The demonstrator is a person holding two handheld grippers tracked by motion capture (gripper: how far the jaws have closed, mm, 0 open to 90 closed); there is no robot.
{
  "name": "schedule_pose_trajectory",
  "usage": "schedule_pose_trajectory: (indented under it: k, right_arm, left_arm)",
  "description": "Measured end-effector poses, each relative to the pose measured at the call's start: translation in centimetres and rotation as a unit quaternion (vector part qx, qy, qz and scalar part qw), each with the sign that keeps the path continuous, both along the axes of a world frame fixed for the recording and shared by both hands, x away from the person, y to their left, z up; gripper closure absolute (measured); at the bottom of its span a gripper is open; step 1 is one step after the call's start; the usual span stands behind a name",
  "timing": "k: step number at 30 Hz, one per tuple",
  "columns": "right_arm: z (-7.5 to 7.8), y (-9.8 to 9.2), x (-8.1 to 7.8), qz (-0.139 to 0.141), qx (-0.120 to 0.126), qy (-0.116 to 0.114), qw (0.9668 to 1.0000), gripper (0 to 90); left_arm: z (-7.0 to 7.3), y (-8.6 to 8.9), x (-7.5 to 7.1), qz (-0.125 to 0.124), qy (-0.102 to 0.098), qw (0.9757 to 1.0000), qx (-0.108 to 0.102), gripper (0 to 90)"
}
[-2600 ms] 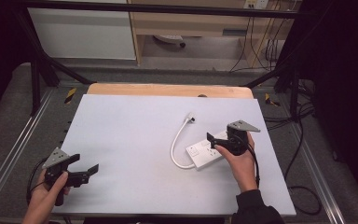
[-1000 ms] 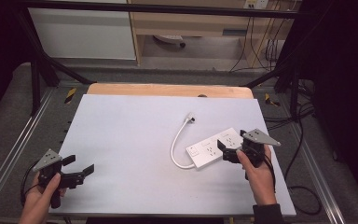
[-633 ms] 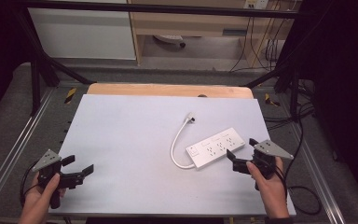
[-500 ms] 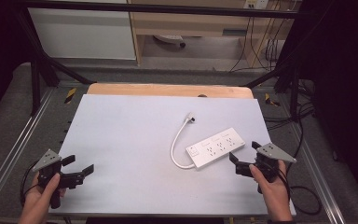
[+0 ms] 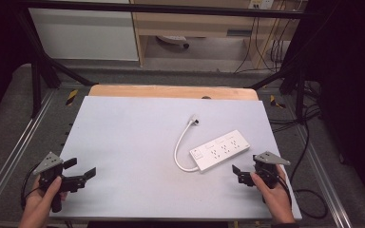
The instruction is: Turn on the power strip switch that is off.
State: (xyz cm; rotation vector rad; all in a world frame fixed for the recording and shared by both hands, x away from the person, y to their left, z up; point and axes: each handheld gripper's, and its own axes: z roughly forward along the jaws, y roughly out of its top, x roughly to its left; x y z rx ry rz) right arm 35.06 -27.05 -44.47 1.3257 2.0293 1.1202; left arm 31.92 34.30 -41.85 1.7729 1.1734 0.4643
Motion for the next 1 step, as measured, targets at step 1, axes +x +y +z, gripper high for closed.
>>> schedule_pose_trajectory:
  k: [1]
  right_arm:
    - [-0.27,0.03,0.21,-0.003,-0.009,0.006,0.9999,5.5]
  left_arm:
    - [0.01,0.00,0.01,-0.001,0.000,1.0000,0.001,7.7]
